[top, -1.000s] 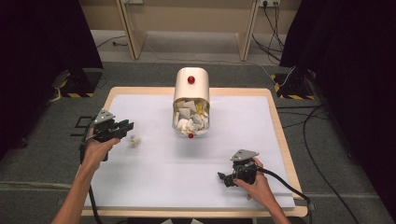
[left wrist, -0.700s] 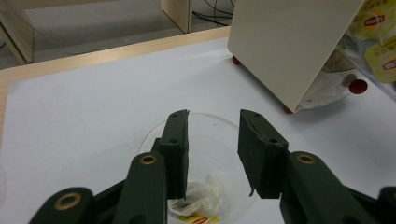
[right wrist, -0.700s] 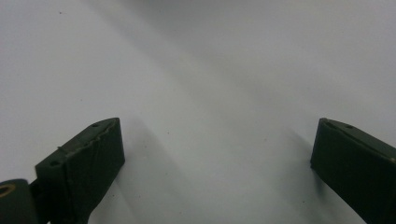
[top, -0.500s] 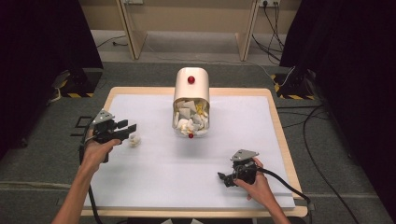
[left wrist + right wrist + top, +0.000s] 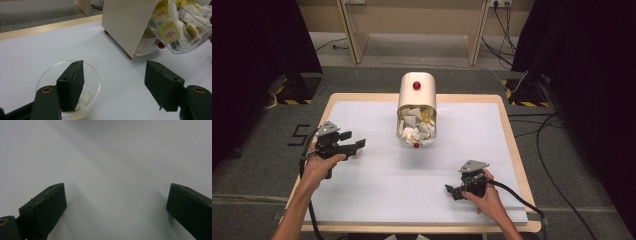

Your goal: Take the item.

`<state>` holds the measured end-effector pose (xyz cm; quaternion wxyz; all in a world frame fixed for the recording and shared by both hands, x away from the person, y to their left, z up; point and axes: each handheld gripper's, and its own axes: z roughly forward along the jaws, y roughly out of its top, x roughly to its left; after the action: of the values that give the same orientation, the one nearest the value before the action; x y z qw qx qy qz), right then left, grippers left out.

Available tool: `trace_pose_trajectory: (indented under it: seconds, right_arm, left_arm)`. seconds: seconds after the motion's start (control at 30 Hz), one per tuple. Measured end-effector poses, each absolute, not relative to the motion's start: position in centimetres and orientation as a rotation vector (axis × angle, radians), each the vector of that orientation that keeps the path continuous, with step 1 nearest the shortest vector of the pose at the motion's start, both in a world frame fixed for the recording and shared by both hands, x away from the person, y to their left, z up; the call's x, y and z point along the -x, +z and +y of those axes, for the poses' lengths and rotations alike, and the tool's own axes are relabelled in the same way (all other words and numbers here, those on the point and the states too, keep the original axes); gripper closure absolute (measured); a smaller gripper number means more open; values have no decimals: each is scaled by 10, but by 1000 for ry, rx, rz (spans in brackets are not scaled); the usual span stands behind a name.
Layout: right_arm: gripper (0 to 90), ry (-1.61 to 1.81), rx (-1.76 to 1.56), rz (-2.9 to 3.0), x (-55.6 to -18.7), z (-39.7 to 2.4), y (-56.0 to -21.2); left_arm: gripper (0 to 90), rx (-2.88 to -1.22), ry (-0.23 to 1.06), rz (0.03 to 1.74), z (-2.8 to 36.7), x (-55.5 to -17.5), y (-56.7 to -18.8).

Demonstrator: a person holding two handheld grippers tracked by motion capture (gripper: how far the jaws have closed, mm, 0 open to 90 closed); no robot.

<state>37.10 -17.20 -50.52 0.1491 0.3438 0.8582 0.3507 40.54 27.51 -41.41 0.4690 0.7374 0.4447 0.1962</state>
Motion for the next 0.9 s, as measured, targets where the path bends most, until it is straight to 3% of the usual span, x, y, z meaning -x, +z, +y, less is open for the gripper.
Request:
trace_pose_trajectory:
  seconds: [0.2, 0.47, 0.9]
  right_arm:
    - [33, 1008, -988, 2467, -371, -172, -505]
    - [33, 1008, -988, 2467, -371, -172, -505]
    - [33, 1008, -988, 2467, -371, -172, -505]
  left_arm:
    - [277, -1834, 458, 1054, 262, -399, -418]
    - [159, -1854, 427, 1033, 246, -393, -431]
    - [150, -1887, 411, 980, 232, -380, -446]
